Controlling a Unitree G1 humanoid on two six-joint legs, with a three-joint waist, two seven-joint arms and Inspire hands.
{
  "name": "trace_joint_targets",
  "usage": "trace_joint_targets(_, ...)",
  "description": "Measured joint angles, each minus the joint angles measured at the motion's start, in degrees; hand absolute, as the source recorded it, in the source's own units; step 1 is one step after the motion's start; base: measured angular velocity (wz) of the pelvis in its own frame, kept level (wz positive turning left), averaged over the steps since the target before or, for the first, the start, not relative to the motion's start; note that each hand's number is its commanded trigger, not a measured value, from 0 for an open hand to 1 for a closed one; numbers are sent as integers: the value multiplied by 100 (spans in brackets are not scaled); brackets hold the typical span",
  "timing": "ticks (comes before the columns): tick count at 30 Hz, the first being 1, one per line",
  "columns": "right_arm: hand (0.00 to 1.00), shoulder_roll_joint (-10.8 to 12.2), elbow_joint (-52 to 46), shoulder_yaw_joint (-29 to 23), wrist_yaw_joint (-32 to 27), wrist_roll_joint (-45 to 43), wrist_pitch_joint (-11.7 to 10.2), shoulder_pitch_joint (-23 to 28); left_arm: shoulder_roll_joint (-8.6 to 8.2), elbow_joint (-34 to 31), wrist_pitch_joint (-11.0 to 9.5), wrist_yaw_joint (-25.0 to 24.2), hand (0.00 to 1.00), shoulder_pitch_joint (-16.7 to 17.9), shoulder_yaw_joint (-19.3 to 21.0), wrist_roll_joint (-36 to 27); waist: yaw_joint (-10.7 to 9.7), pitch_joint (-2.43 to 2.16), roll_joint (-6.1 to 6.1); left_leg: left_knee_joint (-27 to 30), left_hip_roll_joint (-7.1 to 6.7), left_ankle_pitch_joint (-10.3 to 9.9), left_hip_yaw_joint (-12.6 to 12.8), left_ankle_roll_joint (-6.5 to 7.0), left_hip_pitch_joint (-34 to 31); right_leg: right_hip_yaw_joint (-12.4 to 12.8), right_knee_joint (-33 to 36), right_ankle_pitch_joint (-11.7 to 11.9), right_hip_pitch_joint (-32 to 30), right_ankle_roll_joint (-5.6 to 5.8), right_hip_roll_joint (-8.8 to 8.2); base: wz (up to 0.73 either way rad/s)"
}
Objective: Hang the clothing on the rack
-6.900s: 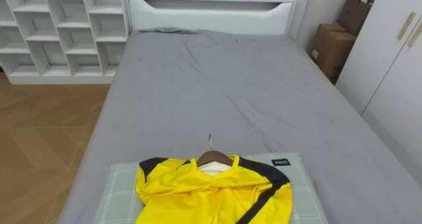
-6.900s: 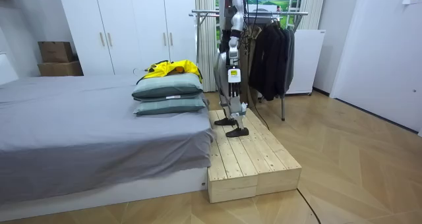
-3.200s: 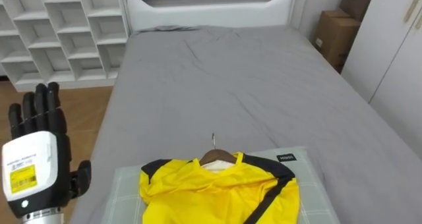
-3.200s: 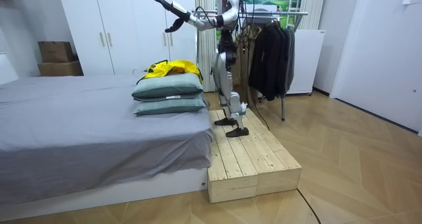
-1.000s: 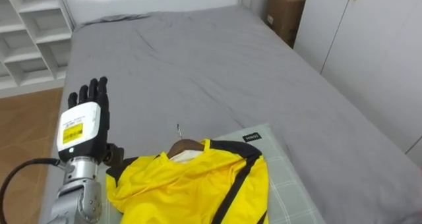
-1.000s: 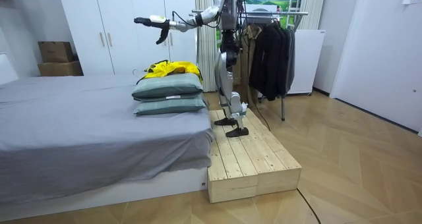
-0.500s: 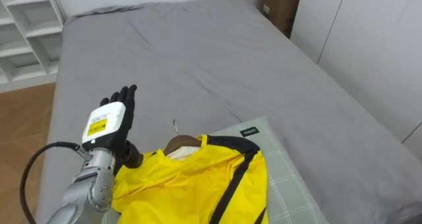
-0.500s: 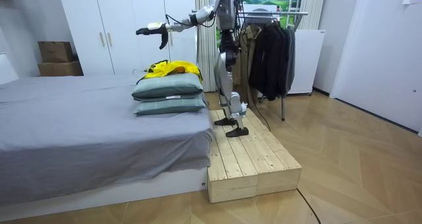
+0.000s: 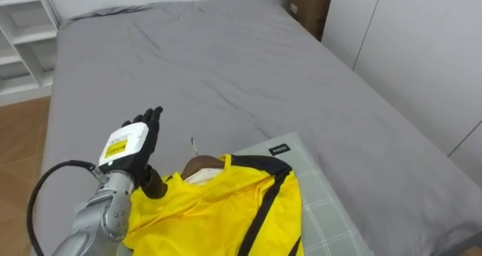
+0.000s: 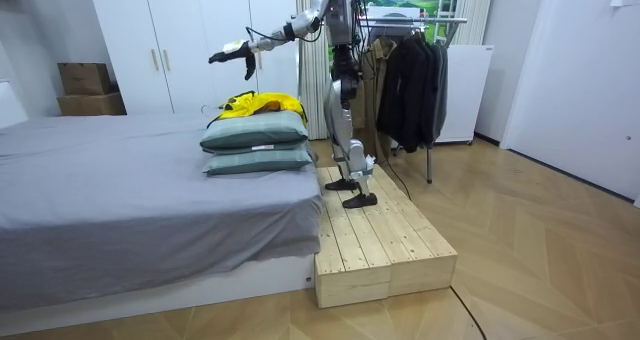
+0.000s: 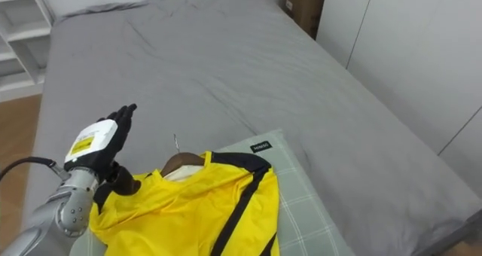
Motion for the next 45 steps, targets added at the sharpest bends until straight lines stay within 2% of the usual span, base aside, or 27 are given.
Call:
trace_joint_targets(2,0,-3,17,2,-1,64,-1,-57,-1,445,-14,-92,0,-213,5,-194,21,1,-1,6,7,0,40,0,-32,14,16,0,-42,0,4,-3)
trace_joint_targets(4,0,-13,27,54,-74,282,-8,-181,2,1144,15,-119,0,-595,7,-412,2,6,7,43,8,0,39,0,-139,12,23,0,-113,0,-1,-2)
trace_joint_targets(7,0,-17,40,240,-135,473,-20,-368,8,1605,-1,-116,0,-942,1,-530,6,8,5,122,6,0,40,0,-331,16,122,0,-337,0,-12,0)
trace_joint_targets(14,0,1,19,597,-183,1006,-194,-690,5,2567,-142,-107,0,-1227,6,-1108,1,48,-36,222,6,0,65,0,-582,77,118,7,-542,-11,-8,-3)
trace_joint_targets(15,0,19,23,675,-190,1019,-199,-792,12,2742,-147,-97,0,-1258,68,-1205,2,73,-65,376,4,-3,132,-4,-728,176,111,35,-599,-20,-20,0)
trace_joint_targets(16,0,61,20,750,-209,1017,-208,-897,14,2899,-152,-73,0,-1261,91,-1300,-12,137,-159,856,2,-50,326,-50,-1048,468,102,75,-604,15,-106,9)
trace_joint_targets(17,0,59,28,796,-220,1022,-231,-933,-2,2980,-156,-76,0,-1270,83,-1312,-43,149,-165,857,14,-16,344,-53,-1216,649,102,90,-617,38,-123,43)
trace_joint_targets(18,0,81,27,781,-224,1023,-254,-946,-50,3098,-214,-77,0,-1378,73,-1308,-83,156,-174,616,96,185,378,56,-1580,794,136,71,-712,72,-132,43)
trace_joint_targets(19,0,138,20,771,-195,1030,-253,-963,-30,3103,-280,-68,0,-1410,77,-1307,-12,136,-281,707,89,370,577,82,-1646,784,219,42,-866,124,-185,30)
trace_joint_targets(20,0,144,31,772,-153,1042,-253,-986,-24,3106,-283,-59,0,-1412,82,-1304,25,136,-300,716,90,398,607,87,-1667,735,245,48,-917,137,-189,-4)
trace_joint_targets(21,0,142,41,772,-129,1072,-254,-1024,-24,3150,-281,-44,0,-1412,84,-1306,87,138,-299,712,91,400,518,91,-1669,577,333,36,-1058,156,-191,-16)
trace_joint_targets(22,0,139,41,781,-115,1096,-255,-1057,-22,3167,-276,-14,0,-1411,86,-1309,156,144,-290,713,90,400,300,90,-1668,448,352,55,-1177,172,-171,-26)
trace_joint_targets(23,0,142,40,799,-115,1097,-254,-1080,1,3168,-276,11,0,-1410,86,-1312,197,142,-303,716,77,395,196,83,-1678,442,184,181,-1256,144,-167,-35)
trace_joint_targets(24,0,117,34,850,-123,1101,-262,-1176,24,3194,-275,51,0,-1410,118,-1314,185,154,-299,733,36,359,104,32,-1699,359,-10,493,-1358,63,-214,-26)
trace_joint_targets(25,0,117,31,908,-174,1134,-292,-1224,16,3243,-291,53,0,-1436,142,-1314,149,157,-261,752,40,354,127,-3,-1719,312,15,528,-1319,63,-218,-20)
trace_joint_targets(27,0,148,18,982,-167,1140,-334,-1244,7,3378,-393,56,0,-1491,209,-1427,108,172,-286,799,67,339,265,-31,-1751,422,23,529,-1240,60,-209,-2)
trace_joint_targets(28,0,155,14,1011,-166,1136,-384,-1266,0,3377,-445,56,0,-1533,268,-1472,29,175,-289,657,83,398,290,-72,-1772,512,25,526,-1228,64,-196,14)
trace_joint_targets(29,0,163,13,1009,-165,1137,-393,-1281,-3,3375,-458,55,0,-1573,287,-1521,12,178,-292,607,103,412,344,-47,-1772,506,37,513,-1244,77,-182,11)
trace_joint_targets(31,0,230,17,998,-164,1130,-380,-1316,-5,3383,-458,57,0,-1668,364,-1536,20,222,-409,716,94,434,437,-1,-1739,465,193,482,-1341,101,-191,-8)
trace_joint_targets(32,0,239,15,998,-164,1125,-380,-1315,-18,3408,-453,53,0,-1666,390,-1536,20,220,-417,752,95,430,455,3,-1750,450,211,482,-1351,101,-196,-12)
trace_joint_targets(36,0,263,-25,1000,-164,1145,-370,-1334,-50,3424,-450,41,0,-1687,422,-1596,-17,224,-403,982,105,371,479,77,-1968,355,287,485,-1491,95,-209,1)
trace_joint_targets(42,0,253,2,1001,-177,1192,-283,-1433,-205,3439,-436,37,0,-1686,421,-1645,-7,261,-326,1021,104,312,461,83,-2033,332,473,475,-1591,82,-202,3)
trace_joint_targets(45,0,258,-14,1020,-191,1262,-275,-1434,-269,3439,-437,54,0,-1686,410,-1643,-8,260,-323,1087,104,312,464,82,-2048,339,510,415,-1594,71,-199,0)
